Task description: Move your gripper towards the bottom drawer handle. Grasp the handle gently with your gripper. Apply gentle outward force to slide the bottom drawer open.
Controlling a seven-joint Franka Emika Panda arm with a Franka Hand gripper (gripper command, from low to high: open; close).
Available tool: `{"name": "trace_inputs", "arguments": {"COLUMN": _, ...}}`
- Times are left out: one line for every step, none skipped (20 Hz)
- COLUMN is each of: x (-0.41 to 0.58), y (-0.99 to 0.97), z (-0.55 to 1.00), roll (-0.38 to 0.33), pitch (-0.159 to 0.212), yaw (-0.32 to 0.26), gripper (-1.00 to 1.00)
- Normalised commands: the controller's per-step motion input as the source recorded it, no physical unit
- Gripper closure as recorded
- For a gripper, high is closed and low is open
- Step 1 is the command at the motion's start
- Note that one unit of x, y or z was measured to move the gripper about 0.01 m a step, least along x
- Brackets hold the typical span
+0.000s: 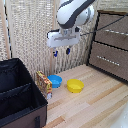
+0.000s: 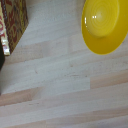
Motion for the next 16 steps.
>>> {"name": "trace_inputs", "arguments": {"x": 0.014, "y": 0.44, "z": 0.0, "roll": -0.186, "pitch": 0.04, "yaw": 0.09, "gripper": -1.0}}
{"name": "trace_inputs", "arguments": {"x": 0.0, "y": -0.07, "z": 0.0, "roll": -0.375, "pitch": 0.02, "yaw": 0.111, "gripper": -1.0}}
{"name": "trace_inputs", "arguments": {"x": 0.0, "y": -0.07, "z": 0.0, "roll": -0.375, "pitch": 0.02, "yaw": 0.111, "gripper": -1.0}}
{"name": "trace_inputs", "arguments": {"x": 0.0, "y": -0.08, "z": 0.0, "roll": -0.375, "pitch": 0.021, "yaw": 0.107, "gripper": -1.0}}
{"name": "trace_inputs", "arguments": {"x": 0.0, "y": -0.09, "z": 0.0, "roll": -0.375, "pitch": 0.014, "yaw": 0.104, "gripper": -1.0}}
{"name": "trace_inputs", "arguments": {"x": 0.0, "y": -0.09, "z": 0.0, "roll": -0.375, "pitch": 0.011, "yaw": 0.099, "gripper": -1.0}}
{"name": "trace_inputs", "arguments": {"x": 0.0, "y": -0.1, "z": 0.0, "roll": -0.375, "pitch": 0.009, "yaw": 0.095, "gripper": -1.0}}
{"name": "trace_inputs", "arguments": {"x": 0.0, "y": -0.09, "z": 0.0, "roll": -0.375, "pitch": 0.009, "yaw": 0.095, "gripper": -1.0}}
{"name": "trace_inputs", "arguments": {"x": 0.0, "y": -0.1, "z": 0.0, "roll": -0.375, "pitch": 0.009, "yaw": 0.094, "gripper": -1.0}}
{"name": "trace_inputs", "arguments": {"x": 0.0, "y": -0.1, "z": 0.0, "roll": -0.375, "pitch": 0.01, "yaw": 0.092, "gripper": -1.0}}
{"name": "trace_inputs", "arguments": {"x": 0.0, "y": -0.1, "z": 0.0, "roll": -0.375, "pitch": 0.011, "yaw": 0.091, "gripper": -1.0}}
{"name": "trace_inputs", "arguments": {"x": 0.0, "y": -0.11, "z": 0.0, "roll": -0.375, "pitch": 0.011, "yaw": 0.09, "gripper": -1.0}}
{"name": "trace_inputs", "arguments": {"x": 0.0, "y": -0.11, "z": 0.0, "roll": -0.375, "pitch": 0.012, "yaw": 0.089, "gripper": -1.0}}
{"name": "trace_inputs", "arguments": {"x": 0.0, "y": -0.11, "z": 0.0, "roll": -0.375, "pitch": 0.011, "yaw": 0.088, "gripper": -1.0}}
{"name": "trace_inputs", "arguments": {"x": 0.0, "y": -0.12, "z": -0.01, "roll": -0.375, "pitch": 0.013, "yaw": 0.087, "gripper": -1.0}}
{"name": "trace_inputs", "arguments": {"x": 0.0, "y": -0.13, "z": -0.03, "roll": -0.375, "pitch": 0.015, "yaw": 0.085, "gripper": -1.0}}
